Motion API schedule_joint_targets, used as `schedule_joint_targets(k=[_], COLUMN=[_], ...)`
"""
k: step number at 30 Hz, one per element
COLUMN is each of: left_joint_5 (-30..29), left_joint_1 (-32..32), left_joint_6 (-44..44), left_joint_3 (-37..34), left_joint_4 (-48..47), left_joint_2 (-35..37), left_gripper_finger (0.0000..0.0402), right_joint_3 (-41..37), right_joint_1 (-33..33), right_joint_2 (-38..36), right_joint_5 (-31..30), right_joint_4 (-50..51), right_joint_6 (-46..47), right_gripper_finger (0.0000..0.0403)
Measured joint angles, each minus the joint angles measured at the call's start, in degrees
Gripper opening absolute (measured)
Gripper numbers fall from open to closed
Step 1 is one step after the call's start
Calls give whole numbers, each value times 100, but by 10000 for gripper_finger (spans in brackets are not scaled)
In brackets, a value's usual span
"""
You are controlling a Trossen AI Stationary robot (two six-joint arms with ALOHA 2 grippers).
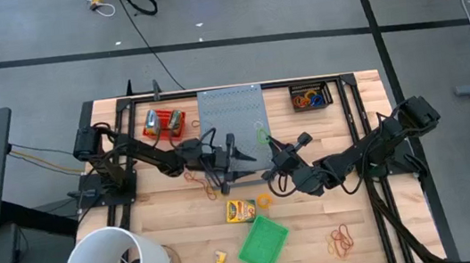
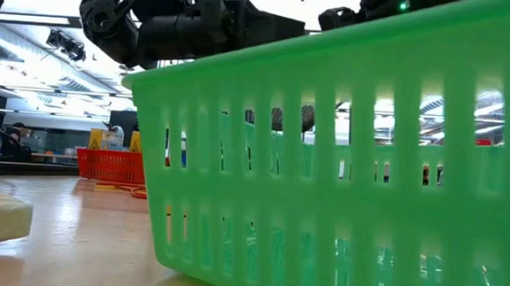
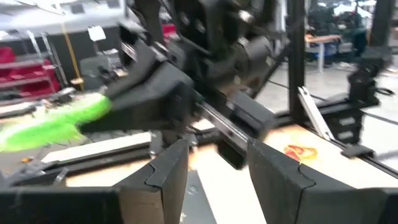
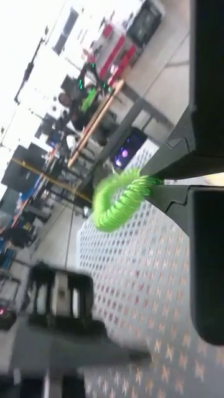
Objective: Pick & Place Office Desk Supplies
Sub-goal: Put the green spring keychain into the black basket
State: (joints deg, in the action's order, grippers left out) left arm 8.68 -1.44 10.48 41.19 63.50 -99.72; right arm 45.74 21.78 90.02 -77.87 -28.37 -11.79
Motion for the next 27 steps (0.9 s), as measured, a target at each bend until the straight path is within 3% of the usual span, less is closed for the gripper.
schedule_joint_targets(k=[3,9,14,21,27], left_joint_5=[93,503,1173,1757,2059], left_joint_1=[-25,-86,-127,-135,-135], left_joint_6=[-65,-275,-417,-605,-702], left_joint_3=[0,0,0,0,-2], left_joint_4=[-216,-378,-413,-652,-701], left_joint_2=[0,0,2,7,7], left_gripper_finger=[168,168,168,168,168], right_joint_3=[0,0,0,0,-265], right_joint_1=[-15,1,191,768,1275], right_joint_2=[-1,-195,-591,-938,-938], right_joint_5=[237,2010,3180,4019,4309], right_joint_4=[41,182,1066,2244,2093], right_joint_6=[-87,131,916,1868,2074], right_gripper_finger=[6,6,6,6,6])
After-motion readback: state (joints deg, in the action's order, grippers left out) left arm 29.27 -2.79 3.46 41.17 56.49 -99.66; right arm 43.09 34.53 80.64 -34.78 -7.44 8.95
